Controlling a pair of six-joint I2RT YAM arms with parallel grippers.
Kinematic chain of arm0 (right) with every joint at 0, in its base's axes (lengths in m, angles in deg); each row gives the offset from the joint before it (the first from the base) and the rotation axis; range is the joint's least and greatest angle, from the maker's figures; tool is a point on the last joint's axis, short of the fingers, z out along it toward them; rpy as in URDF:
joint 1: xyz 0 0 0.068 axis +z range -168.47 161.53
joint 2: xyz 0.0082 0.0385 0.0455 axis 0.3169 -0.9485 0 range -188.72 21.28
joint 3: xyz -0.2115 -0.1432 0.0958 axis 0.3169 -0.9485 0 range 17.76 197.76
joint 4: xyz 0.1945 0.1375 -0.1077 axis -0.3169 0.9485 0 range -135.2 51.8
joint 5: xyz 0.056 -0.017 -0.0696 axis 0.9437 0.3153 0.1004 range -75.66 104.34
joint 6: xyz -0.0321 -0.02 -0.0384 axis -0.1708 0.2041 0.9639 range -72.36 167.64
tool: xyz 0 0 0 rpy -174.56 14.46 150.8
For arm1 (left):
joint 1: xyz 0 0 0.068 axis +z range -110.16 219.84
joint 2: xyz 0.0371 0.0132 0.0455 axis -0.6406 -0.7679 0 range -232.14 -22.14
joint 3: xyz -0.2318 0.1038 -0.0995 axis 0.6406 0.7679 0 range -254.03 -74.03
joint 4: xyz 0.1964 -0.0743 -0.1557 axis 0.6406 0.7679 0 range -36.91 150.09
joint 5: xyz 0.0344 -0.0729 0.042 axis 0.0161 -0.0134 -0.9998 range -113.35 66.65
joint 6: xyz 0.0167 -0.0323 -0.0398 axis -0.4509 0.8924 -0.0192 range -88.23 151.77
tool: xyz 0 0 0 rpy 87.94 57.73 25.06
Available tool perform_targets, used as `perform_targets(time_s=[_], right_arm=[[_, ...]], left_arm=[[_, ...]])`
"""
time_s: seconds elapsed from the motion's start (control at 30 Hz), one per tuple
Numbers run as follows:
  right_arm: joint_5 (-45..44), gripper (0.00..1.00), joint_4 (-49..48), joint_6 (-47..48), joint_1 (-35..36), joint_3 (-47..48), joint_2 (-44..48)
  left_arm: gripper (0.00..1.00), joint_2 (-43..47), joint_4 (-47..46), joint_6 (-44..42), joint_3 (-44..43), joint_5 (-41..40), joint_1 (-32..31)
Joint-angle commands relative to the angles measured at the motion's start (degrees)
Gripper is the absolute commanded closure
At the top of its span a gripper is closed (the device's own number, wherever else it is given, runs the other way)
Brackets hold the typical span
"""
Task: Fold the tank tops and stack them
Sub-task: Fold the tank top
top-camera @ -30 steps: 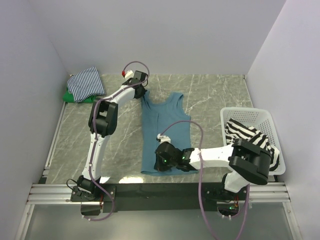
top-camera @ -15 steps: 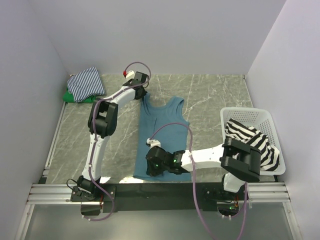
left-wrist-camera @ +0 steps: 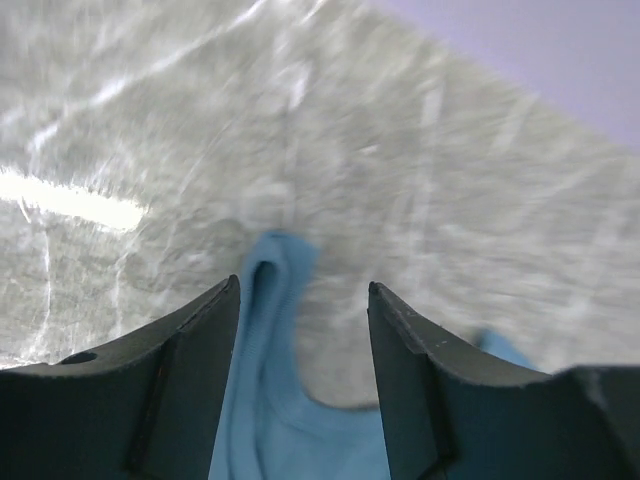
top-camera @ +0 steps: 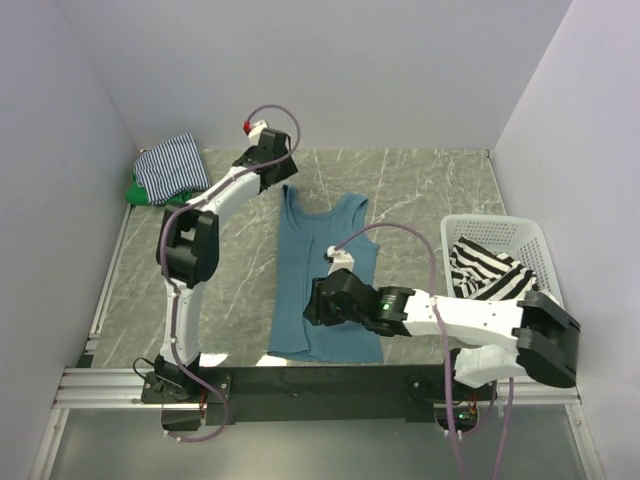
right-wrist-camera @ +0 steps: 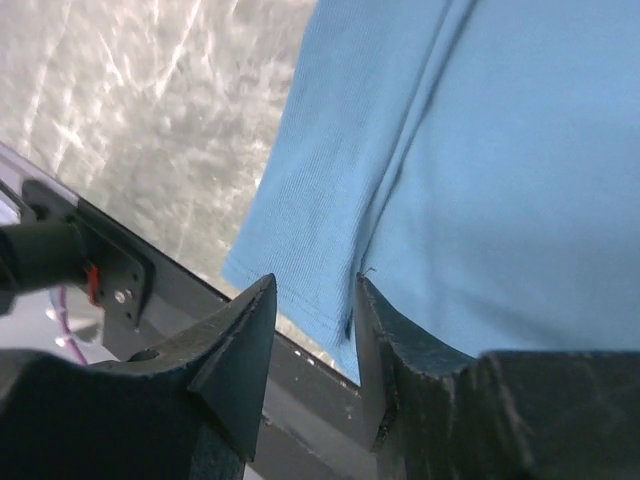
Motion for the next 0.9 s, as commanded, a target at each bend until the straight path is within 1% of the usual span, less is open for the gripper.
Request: perform_targets(time_s=[0.0,0.03,0.1,0.13,0.17,0.2,0.23,0.3,0.33,0.53,0.63,0.7,0.77,0.8,0.83,0.87], right_arm=[[-6.6,0.55,7.2,-3.8,-1.3,-1.3,5.9],[-8.0,0.55,8.6,-6.6,-3.6,-3.5,7.8],[-9.2,0.55,12.1,-9.0,-6.1,-6.2,14.0],[-9.9,0.55,13.6,-11.6,-7.8,-8.7,16.4],[-11.5,0.55,16.0,-12.9,-8.3,-10.1,20.8],[-12.3,0.55,17.4,-14.2,-8.5,-11.1,22.9],[-12.9,0.55,18.8,-17.1,-8.5,-13.1,24.6],[-13.2,0.55,22.3,-19.4,-8.4,-15.8,28.8],[-13.2,0.55,24.5,-21.6,-8.6,-16.5,30.8],[-13.2,0.58,31.9,-27.5,-8.4,-20.4,37.5],[-12.8,0.59,34.3,-28.6,-8.4,-21.2,39.5],[-12.2,0.59,34.5,-28.4,-8.4,-21.8,39.8],[-11.4,0.59,34.3,-28.0,-8.4,-22.0,39.3],[-11.0,0.6,34.1,-27.6,-8.4,-22.0,38.9],[-10.6,0.6,33.9,-27.2,-8.4,-22.0,38.1],[-10.3,0.6,33.7,-27.0,-8.3,-22.0,37.8]], left_arm=[[0.4,7.3,-2.0,-2.2,-1.6,3.7,-0.2],[0.41,8.0,-1.8,-2.2,-1.9,5.4,-0.3],[0.42,8.2,-1.7,-2.9,-2.6,10.5,-1.0],[0.43,7.7,-1.7,-3.8,-3.8,12.0,-2.4],[0.43,6.9,-1.1,-4.3,-5.1,13.9,-3.3],[0.43,6.0,-0.6,-4.8,-6.5,14.7,-4.2],[0.43,4.0,0.2,-5.9,-8.7,15.5,-6.4],[0.43,0.4,1.3,-6.7,-12.0,15.6,-9.6],[0.43,-0.6,1.9,-6.9,-12.5,15.7,-10.5],[0.43,-3.9,-1.9,-7.0,-8.9,18.2,-17.8],[0.43,-5.6,-1.3,-7.1,-8.4,17.7,-21.3],[0.43,-6.2,-2.0,-6.4,-7.2,17.5,-23.1],[0.44,-7.0,-0.4,-4.7,-7.4,16.3,-24.2],[0.45,-7.2,1.8,-4.0,-7.2,14.3,-25.0],[0.45,-7.2,3.2,-2.3,-6.7,10.5,-25.6],[0.45,-7.1,3.6,-1.5,-6.0,8.9,-25.9]])
